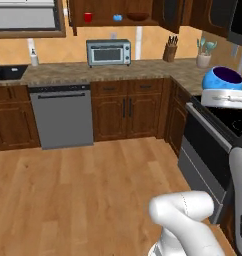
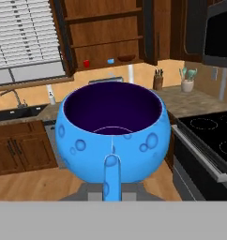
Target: Gather all objects into one cabinet and sort the glasses and bowls to opposite sides.
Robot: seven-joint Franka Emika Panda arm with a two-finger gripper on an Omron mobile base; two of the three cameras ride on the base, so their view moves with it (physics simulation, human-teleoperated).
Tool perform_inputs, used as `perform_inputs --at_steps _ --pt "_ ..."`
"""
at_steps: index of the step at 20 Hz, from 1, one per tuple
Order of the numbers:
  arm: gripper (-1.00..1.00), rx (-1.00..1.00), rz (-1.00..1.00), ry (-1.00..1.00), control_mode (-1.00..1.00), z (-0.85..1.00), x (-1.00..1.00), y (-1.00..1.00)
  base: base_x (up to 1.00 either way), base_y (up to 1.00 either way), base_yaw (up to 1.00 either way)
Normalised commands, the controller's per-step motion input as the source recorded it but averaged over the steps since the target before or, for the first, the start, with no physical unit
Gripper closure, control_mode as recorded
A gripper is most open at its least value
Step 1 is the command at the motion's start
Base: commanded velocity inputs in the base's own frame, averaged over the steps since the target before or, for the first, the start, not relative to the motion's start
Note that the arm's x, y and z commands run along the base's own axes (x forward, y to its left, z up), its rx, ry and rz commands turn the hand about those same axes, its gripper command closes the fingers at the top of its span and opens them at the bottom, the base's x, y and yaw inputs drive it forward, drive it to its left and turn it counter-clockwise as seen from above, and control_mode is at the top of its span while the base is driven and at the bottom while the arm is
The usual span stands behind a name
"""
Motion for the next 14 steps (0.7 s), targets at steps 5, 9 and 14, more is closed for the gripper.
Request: perform_inputs --at_steps 5,9,14 --pt "1.0 0.0 0.0 0.0 1.0 0.0 0.0 0.0 0.9 -0.09 0.0" --pt "1.0 0.0 0.0 0.0 1.0 0.0 0.0 0.0 1.0 -0.3 -0.01" --pt "1.0 0.0 0.0 0.0 1.0 0.0 0.0 0.0 1.0 -0.31 0.0"
